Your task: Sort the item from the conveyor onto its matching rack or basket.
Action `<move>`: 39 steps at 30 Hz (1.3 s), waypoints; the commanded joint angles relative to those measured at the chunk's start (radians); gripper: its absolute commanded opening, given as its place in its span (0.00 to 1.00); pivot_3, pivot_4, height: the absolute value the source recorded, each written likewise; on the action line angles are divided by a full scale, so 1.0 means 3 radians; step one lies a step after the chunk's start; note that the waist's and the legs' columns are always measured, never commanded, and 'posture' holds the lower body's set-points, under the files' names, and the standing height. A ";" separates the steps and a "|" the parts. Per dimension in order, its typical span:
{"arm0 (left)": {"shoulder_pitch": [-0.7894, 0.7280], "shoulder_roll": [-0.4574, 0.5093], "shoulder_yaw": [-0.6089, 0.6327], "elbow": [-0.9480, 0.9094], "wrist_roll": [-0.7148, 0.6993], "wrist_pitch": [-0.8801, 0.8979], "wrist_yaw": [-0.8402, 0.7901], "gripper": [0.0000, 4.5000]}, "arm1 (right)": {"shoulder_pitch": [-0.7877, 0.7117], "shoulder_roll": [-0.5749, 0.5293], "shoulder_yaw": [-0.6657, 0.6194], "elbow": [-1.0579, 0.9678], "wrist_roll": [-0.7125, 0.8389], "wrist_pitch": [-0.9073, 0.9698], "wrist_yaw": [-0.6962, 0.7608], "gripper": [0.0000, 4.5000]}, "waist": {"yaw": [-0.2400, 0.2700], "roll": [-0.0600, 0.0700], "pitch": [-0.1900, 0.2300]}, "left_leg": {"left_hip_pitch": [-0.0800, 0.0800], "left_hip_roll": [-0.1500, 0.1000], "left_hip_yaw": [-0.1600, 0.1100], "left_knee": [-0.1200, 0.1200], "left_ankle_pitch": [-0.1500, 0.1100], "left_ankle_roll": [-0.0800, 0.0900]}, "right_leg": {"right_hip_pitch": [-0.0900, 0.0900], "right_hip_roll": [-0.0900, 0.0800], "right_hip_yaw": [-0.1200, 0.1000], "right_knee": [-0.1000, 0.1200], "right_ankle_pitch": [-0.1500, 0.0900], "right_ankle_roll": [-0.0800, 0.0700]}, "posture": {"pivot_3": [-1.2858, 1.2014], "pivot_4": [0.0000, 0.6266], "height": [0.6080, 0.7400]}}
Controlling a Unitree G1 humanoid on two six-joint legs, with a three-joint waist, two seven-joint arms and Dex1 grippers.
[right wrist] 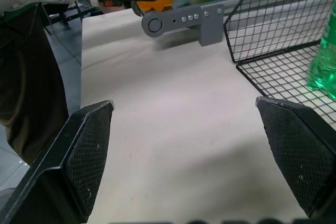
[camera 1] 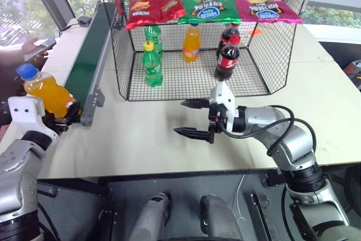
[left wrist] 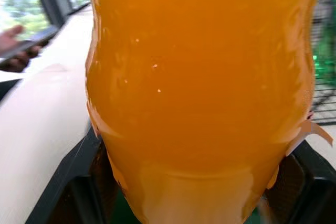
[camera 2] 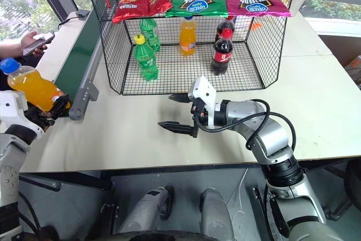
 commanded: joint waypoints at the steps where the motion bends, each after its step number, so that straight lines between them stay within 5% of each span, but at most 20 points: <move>1: -0.0101 0.0130 0.0146 -0.0131 -0.0234 0.0096 -0.0076 0.66 | -0.0021 -0.0037 -0.0043 -0.0115 0.0010 -0.0047 -0.0001 1.00 | -0.0003 -0.0001 0.0000 | 0.0000 0.0000 0.0000 0.0000 0.0000 0.0000 | 0.0000 0.0000 0.0000 0.0000 0.0000 0.0000 | 0.52 0.24 0.99; 8: -0.0362 0.0454 -0.0028 -0.0246 -0.0580 0.0395 -0.0388 0.66 | -0.0008 -0.0058 -0.0065 -0.0154 0.0044 -0.0022 -0.0016 1.00 | -0.0021 -0.0004 0.0002 | -0.0001 0.0001 0.0001 -0.0001 -0.0001 0.0001 | -0.0002 0.0000 0.0000 -0.0003 0.0000 0.0000 | 0.52 0.24 0.99; 15: -0.0543 0.0561 -0.1166 -0.0350 -0.0268 0.0183 -0.1104 0.66 | -0.0081 0.0026 -0.0164 -0.0138 0.0164 0.0056 -0.0141 1.00 | -0.0022 -0.0005 0.0001 | -0.0001 -0.0001 0.0006 -0.0002 -0.0001 0.0002 | 0.0001 -0.0004 0.0000 -0.0007 0.0001 -0.0001 | 0.52 0.24 0.99; 20: -0.0883 0.0325 -0.2010 -0.0101 0.0201 -0.0281 -0.1446 0.66 | -0.0217 0.0073 -0.0314 -0.0110 0.0276 0.0204 -0.0298 1.00 | -0.0018 -0.0004 0.0002 | -0.0002 0.0002 0.0010 -0.0007 -0.0002 0.0005 | -0.0006 -0.0004 0.0002 -0.0006 0.0001 -0.0001 | 0.52 0.24 0.99; 39: -0.1285 -0.0267 -0.2463 0.0341 0.0587 -0.0672 -0.1654 0.66 | -0.0221 0.0009 -0.0305 -0.0235 0.0325 0.0337 -0.0415 1.00 | -0.0021 -0.0005 0.0002 | -0.0003 0.0001 0.0010 -0.0004 0.0002 0.0014 | -0.0005 -0.0004 0.0001 -0.0006 0.0008 0.0011 | 0.52 0.24 0.99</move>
